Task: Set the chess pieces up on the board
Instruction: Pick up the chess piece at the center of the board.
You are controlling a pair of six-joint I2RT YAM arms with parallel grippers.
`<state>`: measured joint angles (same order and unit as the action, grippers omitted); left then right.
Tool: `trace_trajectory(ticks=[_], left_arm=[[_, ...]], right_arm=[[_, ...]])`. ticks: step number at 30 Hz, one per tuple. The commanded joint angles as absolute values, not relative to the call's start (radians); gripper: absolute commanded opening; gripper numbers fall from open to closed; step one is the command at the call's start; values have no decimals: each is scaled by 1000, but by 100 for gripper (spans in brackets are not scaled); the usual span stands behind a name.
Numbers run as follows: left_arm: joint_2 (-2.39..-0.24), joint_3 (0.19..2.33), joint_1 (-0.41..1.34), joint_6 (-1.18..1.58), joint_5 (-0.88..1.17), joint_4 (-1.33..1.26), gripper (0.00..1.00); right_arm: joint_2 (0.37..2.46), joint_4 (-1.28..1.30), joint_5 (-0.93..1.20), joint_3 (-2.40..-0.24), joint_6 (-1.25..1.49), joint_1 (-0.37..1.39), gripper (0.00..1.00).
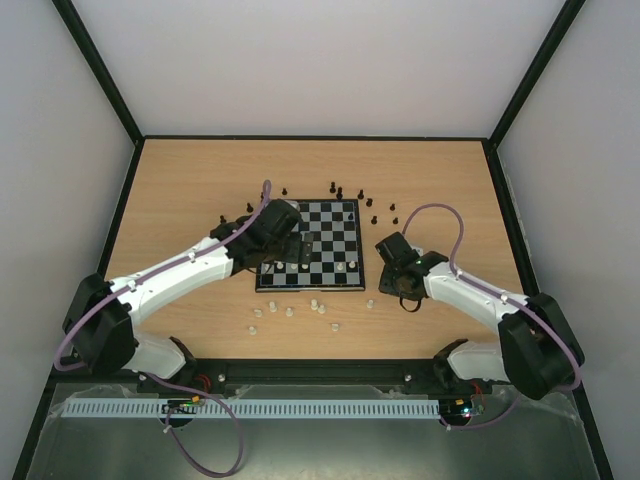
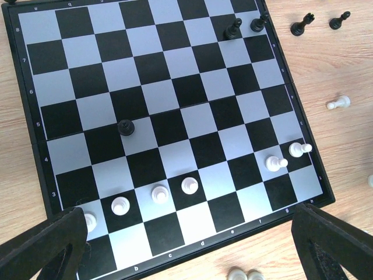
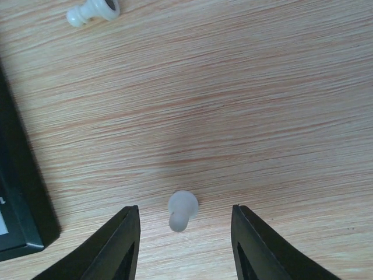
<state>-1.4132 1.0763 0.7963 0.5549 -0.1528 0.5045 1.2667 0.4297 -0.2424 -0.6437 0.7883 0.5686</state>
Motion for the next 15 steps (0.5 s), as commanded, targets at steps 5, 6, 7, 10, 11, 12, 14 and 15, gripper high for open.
trace_trajectory(ticks=[5,6,7,10,11,12,14,15], left_arm=[[-1420,1052,794,544,-144,485,99],[-1422,1051,794,544,-143,484,99],[-1426,1052,794,544,-143,485,99],[-1436,1053,793,544,-143,485,99],[-1437,1054,794,544,-143,485,99],[-1438,1051,794,546,-143,485,99],[-1437,1048,793,547,-141,482,99],[-1438,1044,793,547,-141,482,99]], right_arm=[[1317,438,-249,-650,767,550,37],[1321,434,-243,-652,763,549,34],[1328,433,-239,-652,761,549,32],[1333,422,-225,-649,756,549,28],[1335,421,-222,-648,755,549,26],[1335,419,-219,-646,754,549,25],[1335,415,-212,-642,751,549,22],[1336,415,-213,-642,749,549,20]])
